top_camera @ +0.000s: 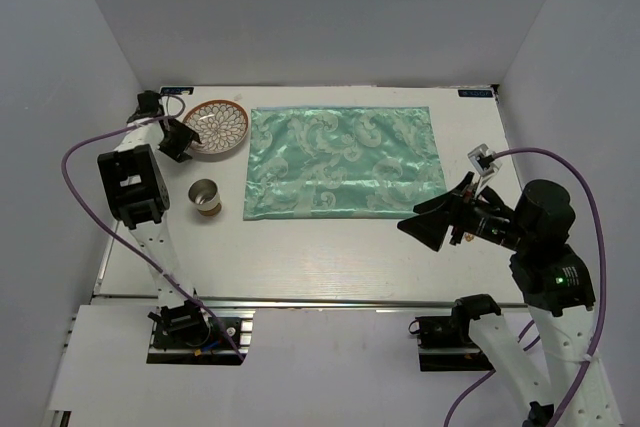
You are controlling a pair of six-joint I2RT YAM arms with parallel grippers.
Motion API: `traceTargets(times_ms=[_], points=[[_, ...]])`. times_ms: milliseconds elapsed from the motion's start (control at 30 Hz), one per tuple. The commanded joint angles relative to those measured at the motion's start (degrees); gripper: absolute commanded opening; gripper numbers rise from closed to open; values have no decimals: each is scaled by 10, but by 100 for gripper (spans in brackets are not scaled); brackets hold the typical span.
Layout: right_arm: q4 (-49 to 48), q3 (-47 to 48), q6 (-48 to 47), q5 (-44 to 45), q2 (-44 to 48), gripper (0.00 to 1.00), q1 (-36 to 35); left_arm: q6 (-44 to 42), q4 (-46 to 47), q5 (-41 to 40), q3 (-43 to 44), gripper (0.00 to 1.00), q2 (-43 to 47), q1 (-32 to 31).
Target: Set the dinner table for one person
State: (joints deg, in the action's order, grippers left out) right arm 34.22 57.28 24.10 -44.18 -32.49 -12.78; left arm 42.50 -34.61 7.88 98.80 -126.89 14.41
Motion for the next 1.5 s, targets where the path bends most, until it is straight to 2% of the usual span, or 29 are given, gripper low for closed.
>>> traceTargets(times_ms=[0,67,100,133,167,233,333,467,567,600,700,800,867,1000,1100,1200,1333,1467], points=[[3,9,-14,-27,2,89,0,1,28,15,14,58,-6,2],[3,14,-14,-30,-5,89,-1,5,30,17,18,51,-16,2],[2,18,-15,-30,-6,89,0,6,31,18,19,31,-18,2],[4,23,-15,-27,-6,89,-1,7,31,20,21,21,-20,2],[3,26,-14,-24,-8,89,-1,8,31,24,24,17,-24,2],[2,33,-13,-20,-8,89,0,9,20,32,38,0,-31,2],[7,41,-15,-15,-8,89,-1,14,12,43,48,0,-25,2],[17,38,-18,-4,-2,89,0,46,46,39,22,0,51,2],[14,28,-12,-2,8,89,0,75,117,22,-38,0,152,2],[14,25,-9,0,12,89,0,80,158,15,-57,0,209,2],[23,21,-9,20,25,89,-1,89,212,24,-106,0,291,-12],[44,25,-7,62,32,89,-1,93,185,101,-79,0,297,-29],[56,26,9,101,39,89,0,99,198,149,-95,0,303,-60],[71,26,32,133,44,89,0,93,211,160,-89,0,292,-138],[66,18,50,132,58,89,1,92,225,186,-77,0,250,-204],[64,14,60,138,74,89,0,82,244,178,-74,0,216,-270],[88,23,57,135,78,89,0,84,267,180,-58,0,171,-325],[118,38,43,146,83,89,0,80,260,168,-42,0,124,-352]])
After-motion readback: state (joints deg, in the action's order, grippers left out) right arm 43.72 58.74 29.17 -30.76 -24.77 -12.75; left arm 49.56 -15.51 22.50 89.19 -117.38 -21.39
